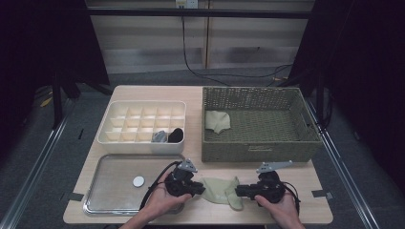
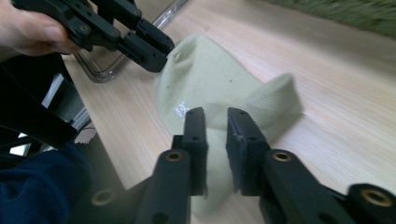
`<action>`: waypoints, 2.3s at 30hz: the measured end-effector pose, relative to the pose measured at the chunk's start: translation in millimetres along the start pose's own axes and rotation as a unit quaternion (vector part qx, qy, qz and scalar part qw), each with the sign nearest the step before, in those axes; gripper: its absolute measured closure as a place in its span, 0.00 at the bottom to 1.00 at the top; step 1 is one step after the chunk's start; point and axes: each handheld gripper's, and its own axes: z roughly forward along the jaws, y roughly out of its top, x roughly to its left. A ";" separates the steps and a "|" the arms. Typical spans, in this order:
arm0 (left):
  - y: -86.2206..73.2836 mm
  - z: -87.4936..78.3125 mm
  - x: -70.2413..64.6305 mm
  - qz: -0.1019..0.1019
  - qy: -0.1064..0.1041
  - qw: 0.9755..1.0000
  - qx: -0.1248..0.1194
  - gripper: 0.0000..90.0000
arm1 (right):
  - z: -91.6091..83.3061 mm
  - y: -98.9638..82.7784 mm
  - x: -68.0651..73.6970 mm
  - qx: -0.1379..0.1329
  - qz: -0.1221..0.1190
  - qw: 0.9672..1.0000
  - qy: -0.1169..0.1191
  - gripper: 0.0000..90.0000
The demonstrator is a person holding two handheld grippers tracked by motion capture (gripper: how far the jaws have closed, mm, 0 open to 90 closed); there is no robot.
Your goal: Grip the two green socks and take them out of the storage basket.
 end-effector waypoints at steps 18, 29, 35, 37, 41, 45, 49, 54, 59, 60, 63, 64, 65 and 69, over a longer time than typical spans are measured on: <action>-1.8 0.0 0.4 -0.013 -0.003 1.000 -0.006 0.86 | 35.3 9.8 0.0 0.022 -0.015 0.998 -0.051 0.88; -2.0 -0.1 0.1 -0.011 -0.002 1.000 -0.007 0.86 | 20.9 9.2 -7.4 -0.012 0.011 0.999 -0.030 1.00; -2.2 0.0 0.7 -0.014 -0.013 1.000 -0.009 0.85 | 32.4 12.6 1.0 0.002 -0.003 1.000 -0.023 0.84; -2.4 0.6 1.4 -0.015 -0.017 1.000 -0.012 0.85 | 35.2 14.9 0.7 0.004 -0.002 1.000 -0.025 0.79; -2.1 -0.1 1.3 -0.013 -0.008 1.000 -0.007 0.85 | 40.4 15.8 1.0 0.011 -0.006 0.999 -0.033 0.78; -2.2 -0.1 2.7 -0.014 -0.018 1.000 -0.008 0.85 | 42.3 14.7 1.8 0.010 -0.015 0.999 -0.044 0.90; -2.5 0.0 2.6 -0.016 -0.018 1.000 -0.009 0.85 | 39.5 13.5 0.1 0.008 -0.006 0.999 -0.047 0.98; -2.8 0.1 2.1 -0.018 -0.017 1.000 -0.012 0.85 | 21.1 15.0 -3.6 -0.031 0.014 0.999 -0.035 0.99; -2.3 -0.8 2.2 -0.014 -0.014 1.000 -0.007 0.85 | -7.0 9.1 -8.4 -0.063 0.030 0.997 -0.046 0.99; -2.4 -1.0 2.1 -0.013 -0.014 1.000 -0.007 0.85 | -12.1 6.9 -10.5 -0.069 0.029 0.996 -0.049 0.99; -2.2 -2.4 3.4 -0.010 -0.011 1.000 -0.002 0.85 | -25.7 -0.1 -15.7 -0.076 0.041 0.994 -0.065 0.99; -2.1 -2.7 4.3 -0.009 -0.013 1.000 -0.002 0.84 | -28.7 -2.6 -17.7 -0.076 0.043 0.994 -0.068 0.99; -2.2 -2.8 4.5 -0.010 -0.014 1.000 -0.004 0.82 | -31.1 -5.1 -19.3 -0.077 0.046 0.993 -0.072 0.98; 1.6 -3.5 2.6 -0.017 -0.018 1.000 -0.002 0.80 | -35.1 -13.6 -26.3 -0.080 0.059 0.992 -0.077 0.97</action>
